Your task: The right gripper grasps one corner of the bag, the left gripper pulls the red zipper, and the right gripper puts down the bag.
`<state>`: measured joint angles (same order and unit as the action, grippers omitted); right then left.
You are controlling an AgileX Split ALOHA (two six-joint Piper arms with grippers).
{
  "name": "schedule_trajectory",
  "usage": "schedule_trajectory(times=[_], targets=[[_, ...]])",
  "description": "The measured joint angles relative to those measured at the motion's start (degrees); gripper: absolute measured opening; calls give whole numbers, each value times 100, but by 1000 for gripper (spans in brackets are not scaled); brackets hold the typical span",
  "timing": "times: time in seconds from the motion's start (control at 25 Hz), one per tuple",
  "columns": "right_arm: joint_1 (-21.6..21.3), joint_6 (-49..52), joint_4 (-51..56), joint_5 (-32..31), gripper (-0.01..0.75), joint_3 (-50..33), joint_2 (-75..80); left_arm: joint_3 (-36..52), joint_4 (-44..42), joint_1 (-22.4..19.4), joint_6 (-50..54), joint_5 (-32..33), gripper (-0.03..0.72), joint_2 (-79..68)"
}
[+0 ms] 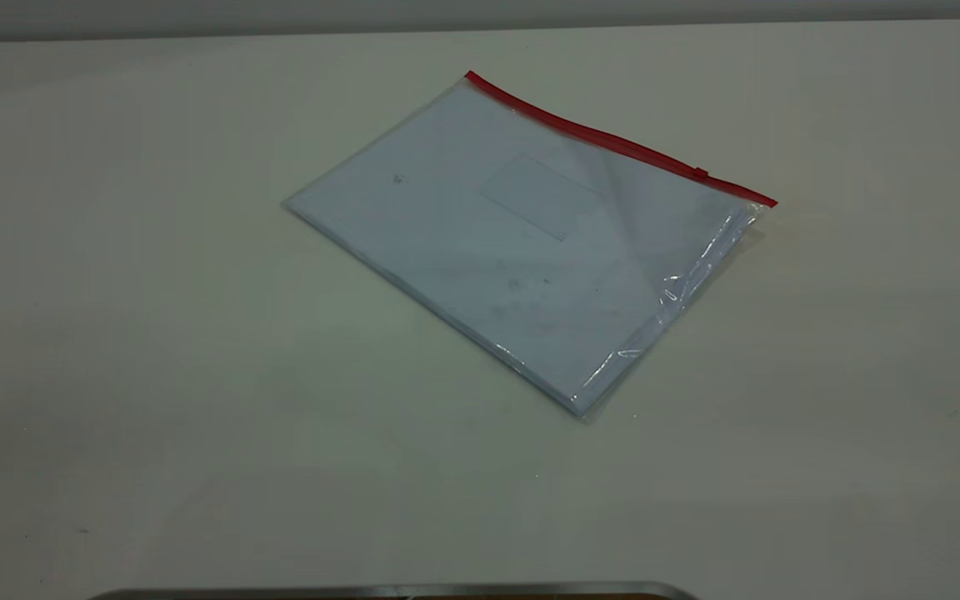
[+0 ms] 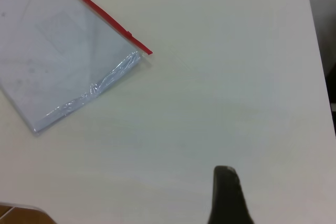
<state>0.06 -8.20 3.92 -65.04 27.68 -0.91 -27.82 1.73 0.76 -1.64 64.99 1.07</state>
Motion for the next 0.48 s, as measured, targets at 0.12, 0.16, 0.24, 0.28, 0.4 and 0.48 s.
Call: schedule_trajectory(times=[0.12,0.16,0.24,0.28,0.4,0.48], targets=[[0,0,0,0,529,0,0,0,0,0,0,0,588,0],[0,0,0,0,529,0,0,0,0,0,0,0,588,0],[0,0,0,0,529,0,0,0,0,0,0,0,588,0],[0,0,0,0,529,0,0,0,0,0,0,0,588,0],[0,0,0,1,529,0,0,-23,-42,0,0,-22,588,-72],[0,0,0,13,529,0,0,-139,-103,0,0,-211,588,-342]])
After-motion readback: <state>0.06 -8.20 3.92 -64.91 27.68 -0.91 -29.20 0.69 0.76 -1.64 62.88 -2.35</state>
